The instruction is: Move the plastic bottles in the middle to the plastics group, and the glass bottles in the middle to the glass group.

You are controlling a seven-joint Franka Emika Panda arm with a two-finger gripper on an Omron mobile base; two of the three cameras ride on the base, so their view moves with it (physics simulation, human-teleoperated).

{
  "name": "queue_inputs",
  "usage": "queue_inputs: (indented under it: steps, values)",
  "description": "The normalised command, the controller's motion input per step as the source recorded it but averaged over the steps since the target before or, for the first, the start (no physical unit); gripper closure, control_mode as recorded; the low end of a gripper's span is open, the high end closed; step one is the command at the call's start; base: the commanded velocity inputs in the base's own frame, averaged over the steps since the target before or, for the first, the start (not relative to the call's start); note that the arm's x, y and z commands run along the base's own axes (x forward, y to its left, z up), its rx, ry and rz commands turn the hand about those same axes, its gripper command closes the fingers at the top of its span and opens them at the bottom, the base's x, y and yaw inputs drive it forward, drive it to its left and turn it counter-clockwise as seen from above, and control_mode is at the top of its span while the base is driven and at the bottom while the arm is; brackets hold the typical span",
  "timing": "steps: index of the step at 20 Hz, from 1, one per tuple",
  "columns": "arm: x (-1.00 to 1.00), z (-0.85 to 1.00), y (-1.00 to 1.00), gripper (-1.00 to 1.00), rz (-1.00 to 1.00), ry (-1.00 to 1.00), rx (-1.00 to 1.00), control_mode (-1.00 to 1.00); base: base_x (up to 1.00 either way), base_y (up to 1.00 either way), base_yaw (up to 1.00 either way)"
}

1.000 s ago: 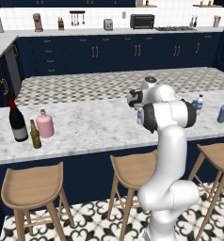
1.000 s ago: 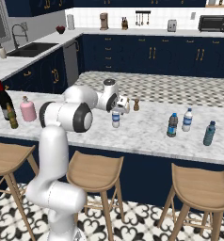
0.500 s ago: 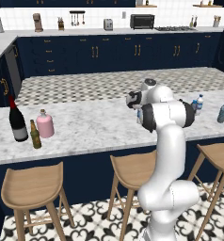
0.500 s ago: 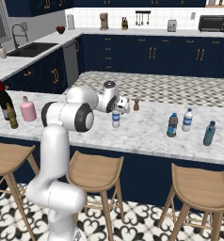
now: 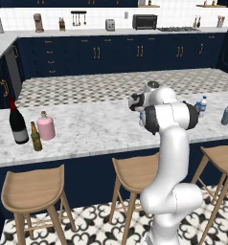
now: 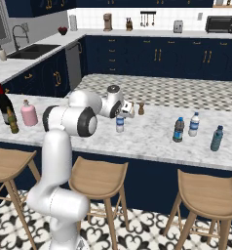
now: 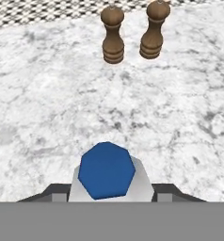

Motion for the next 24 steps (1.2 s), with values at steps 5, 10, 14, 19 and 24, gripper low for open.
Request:
queue_inputs:
  steps: [5, 10, 14, 19, 24]
  values:
    - [-0.08, 0.01, -0.1, 1.0, -0.02, -0.04, 0.0, -1.0, 0.0, 0.0, 0.0]
    - [-0.46, 0.09, -0.48, 1.0, -0.09, -0.06, 0.0, -1.0, 0.0, 0.0, 0.0]
    - [-0.66, 0.13, -0.57, 1.0, -0.08, 0.0, 0.0, -1.0, 0.0, 0.0, 0.0]
    - [-0.81, 0.08, -0.51, 1.0, -0.02, -0.02, 0.0, -1.0, 0.0, 0.0, 0.0]
    - [-0.37, 0.57, -0.4, 1.0, 0.0, -0.07, -0.02, -1.0, 0.0, 0.0, 0.0]
